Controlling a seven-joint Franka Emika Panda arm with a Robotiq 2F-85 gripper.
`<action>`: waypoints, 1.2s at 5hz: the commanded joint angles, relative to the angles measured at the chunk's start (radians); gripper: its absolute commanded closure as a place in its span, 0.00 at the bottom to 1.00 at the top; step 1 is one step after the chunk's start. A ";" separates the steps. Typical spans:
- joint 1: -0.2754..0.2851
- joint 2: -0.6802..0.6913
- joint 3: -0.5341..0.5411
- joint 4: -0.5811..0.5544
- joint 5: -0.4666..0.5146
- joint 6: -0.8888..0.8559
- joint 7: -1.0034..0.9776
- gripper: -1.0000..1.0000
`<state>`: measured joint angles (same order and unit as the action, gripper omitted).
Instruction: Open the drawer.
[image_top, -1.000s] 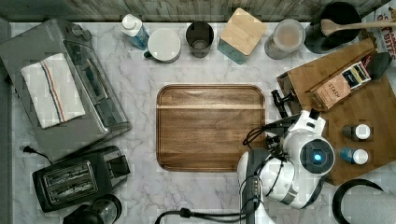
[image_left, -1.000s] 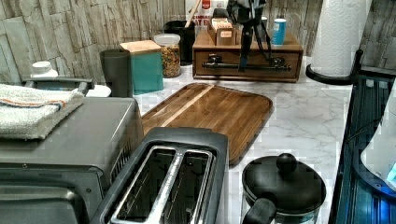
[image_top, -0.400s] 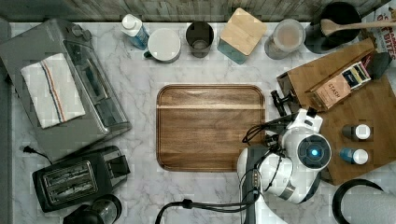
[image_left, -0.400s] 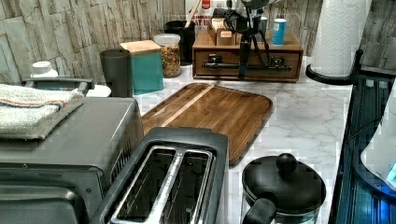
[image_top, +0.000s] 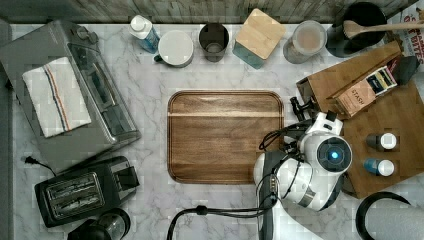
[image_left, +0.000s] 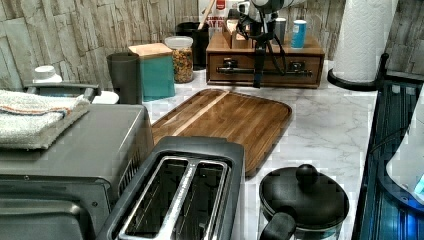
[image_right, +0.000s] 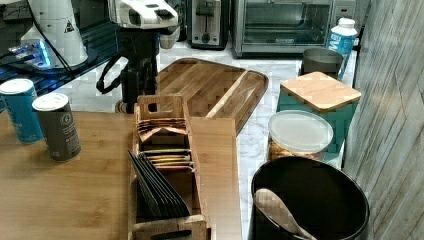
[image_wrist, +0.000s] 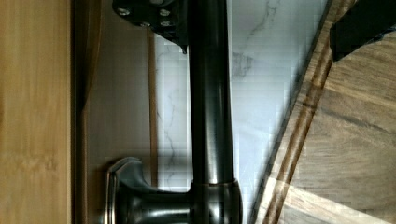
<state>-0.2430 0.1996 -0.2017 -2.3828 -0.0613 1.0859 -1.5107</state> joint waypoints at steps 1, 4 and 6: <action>-0.056 0.054 0.033 0.099 0.061 -0.116 -0.198 0.00; 0.028 -0.073 0.048 -0.015 0.119 -0.290 -0.155 0.00; 0.130 -0.215 0.137 -0.231 0.180 -0.217 0.057 0.00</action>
<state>-0.2101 0.1041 -0.1628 -2.4414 0.0677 0.9155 -1.5420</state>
